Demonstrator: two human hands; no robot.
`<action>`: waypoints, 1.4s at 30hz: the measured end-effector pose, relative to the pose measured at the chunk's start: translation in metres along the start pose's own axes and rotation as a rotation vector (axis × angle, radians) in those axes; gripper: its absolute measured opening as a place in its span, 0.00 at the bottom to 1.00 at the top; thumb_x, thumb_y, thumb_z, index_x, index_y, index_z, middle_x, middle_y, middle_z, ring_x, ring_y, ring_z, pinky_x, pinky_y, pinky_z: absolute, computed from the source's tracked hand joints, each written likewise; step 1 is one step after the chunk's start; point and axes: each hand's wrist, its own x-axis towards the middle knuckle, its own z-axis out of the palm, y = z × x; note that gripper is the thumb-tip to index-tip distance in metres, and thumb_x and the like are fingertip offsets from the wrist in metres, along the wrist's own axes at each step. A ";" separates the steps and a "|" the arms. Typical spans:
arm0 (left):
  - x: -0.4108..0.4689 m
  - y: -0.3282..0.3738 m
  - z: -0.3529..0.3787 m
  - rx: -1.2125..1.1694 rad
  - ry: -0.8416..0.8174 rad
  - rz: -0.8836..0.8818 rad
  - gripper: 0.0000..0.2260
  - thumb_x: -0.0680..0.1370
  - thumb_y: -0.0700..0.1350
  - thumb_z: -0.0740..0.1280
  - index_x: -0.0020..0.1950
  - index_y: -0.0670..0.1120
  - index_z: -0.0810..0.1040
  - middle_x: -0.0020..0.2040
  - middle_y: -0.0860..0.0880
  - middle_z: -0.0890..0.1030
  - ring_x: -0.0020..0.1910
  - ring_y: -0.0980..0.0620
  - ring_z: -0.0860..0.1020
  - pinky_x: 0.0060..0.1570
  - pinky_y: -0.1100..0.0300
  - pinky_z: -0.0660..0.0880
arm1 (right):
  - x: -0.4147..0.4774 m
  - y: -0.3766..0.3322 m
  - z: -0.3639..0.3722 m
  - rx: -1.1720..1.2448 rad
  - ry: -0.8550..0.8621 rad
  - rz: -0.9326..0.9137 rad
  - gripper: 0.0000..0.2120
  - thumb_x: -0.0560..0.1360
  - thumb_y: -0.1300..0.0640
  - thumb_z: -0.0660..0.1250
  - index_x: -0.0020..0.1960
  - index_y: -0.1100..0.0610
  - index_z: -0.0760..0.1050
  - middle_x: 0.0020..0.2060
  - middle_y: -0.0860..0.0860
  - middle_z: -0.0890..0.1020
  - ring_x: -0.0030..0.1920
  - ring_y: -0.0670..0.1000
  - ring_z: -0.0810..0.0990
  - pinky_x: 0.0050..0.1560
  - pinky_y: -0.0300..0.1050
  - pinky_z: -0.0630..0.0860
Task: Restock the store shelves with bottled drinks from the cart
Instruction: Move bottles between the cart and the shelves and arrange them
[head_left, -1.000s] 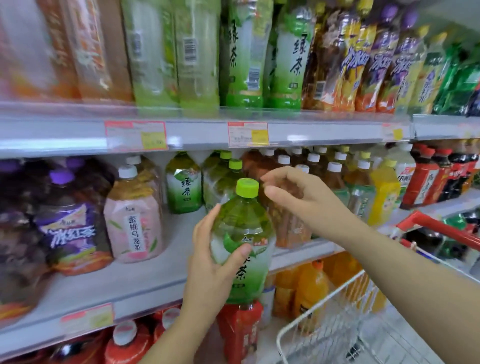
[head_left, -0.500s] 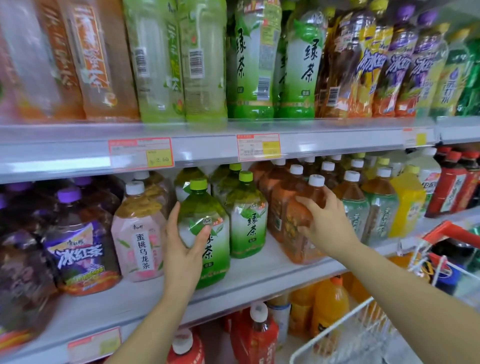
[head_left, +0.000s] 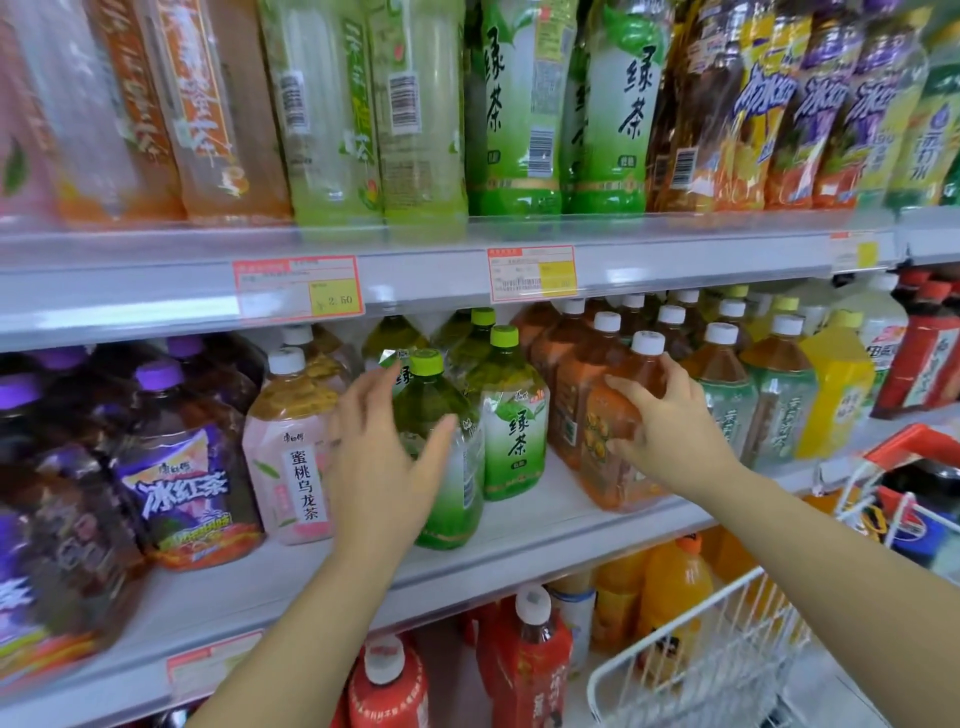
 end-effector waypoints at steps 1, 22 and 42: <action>0.004 0.008 0.004 0.070 -0.063 -0.033 0.37 0.71 0.62 0.67 0.75 0.53 0.55 0.73 0.50 0.57 0.70 0.45 0.62 0.62 0.48 0.68 | 0.000 0.000 -0.001 -0.004 -0.003 0.003 0.33 0.72 0.47 0.69 0.73 0.44 0.58 0.74 0.60 0.47 0.73 0.64 0.50 0.67 0.58 0.64; 0.063 -0.012 0.000 0.652 -0.535 0.008 0.31 0.77 0.36 0.60 0.76 0.56 0.55 0.77 0.43 0.49 0.73 0.38 0.59 0.64 0.47 0.69 | -0.002 0.004 -0.004 -0.009 -0.025 -0.016 0.32 0.74 0.46 0.67 0.74 0.43 0.56 0.75 0.59 0.46 0.74 0.63 0.49 0.68 0.57 0.64; 0.094 -0.026 0.035 0.719 -0.481 0.070 0.39 0.70 0.25 0.59 0.75 0.53 0.53 0.75 0.36 0.51 0.71 0.34 0.59 0.58 0.43 0.72 | -0.004 0.008 0.001 -0.043 -0.038 -0.029 0.37 0.72 0.46 0.69 0.74 0.41 0.51 0.75 0.56 0.41 0.75 0.60 0.46 0.67 0.54 0.67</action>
